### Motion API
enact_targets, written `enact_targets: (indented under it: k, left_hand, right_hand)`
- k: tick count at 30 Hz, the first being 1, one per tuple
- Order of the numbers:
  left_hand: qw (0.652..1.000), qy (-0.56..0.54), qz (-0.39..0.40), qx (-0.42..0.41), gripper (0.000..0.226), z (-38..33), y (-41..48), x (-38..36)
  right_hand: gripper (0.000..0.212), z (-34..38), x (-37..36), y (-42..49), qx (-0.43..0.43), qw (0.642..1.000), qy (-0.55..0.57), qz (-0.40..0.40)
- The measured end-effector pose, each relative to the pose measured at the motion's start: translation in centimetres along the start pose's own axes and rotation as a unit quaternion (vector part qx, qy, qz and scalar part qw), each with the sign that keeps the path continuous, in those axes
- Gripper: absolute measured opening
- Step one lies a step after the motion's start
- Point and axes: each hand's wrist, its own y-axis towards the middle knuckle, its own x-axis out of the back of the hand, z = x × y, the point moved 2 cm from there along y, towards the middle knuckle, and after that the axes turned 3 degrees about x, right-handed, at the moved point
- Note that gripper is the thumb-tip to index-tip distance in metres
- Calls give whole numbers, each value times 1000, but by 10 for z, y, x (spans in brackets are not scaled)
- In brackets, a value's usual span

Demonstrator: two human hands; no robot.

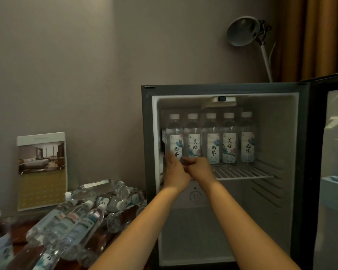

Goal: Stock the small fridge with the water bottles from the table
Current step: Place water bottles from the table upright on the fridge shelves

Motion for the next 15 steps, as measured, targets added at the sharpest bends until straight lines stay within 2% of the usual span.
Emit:
enact_targets:
  k: [3, 5, 8, 10, 12, 15]
  left_hand:
    - [1000, 14, -16, 3, 79, -4, -17, -1]
    - [1000, -17, -19, -6, 78, -1, -35, 2]
    - [990, -65, -32, -121, 65, 13, -71, 13]
    - [977, -80, -71, -183, 52, 32, -92, 24]
    - [967, -69, -118, -213, 46, 56, -109, 35]
    - [964, -55, -183, -186, 41, 99, -126, 53]
  right_hand:
    - [33, 4, 3, -15, 5, 998, 41, -37]
    - [24, 9, 5, -31, -2, 993, 100, -70]
    - [16, 16, 5, -62, -40, 980, 183, -73]
    - [18, 15, 0, -84, -69, 970, 227, -42]
    - [18, 10, -11, -106, -95, 967, 234, 21]
    - [17, -4, -36, -134, -138, 961, 192, 141]
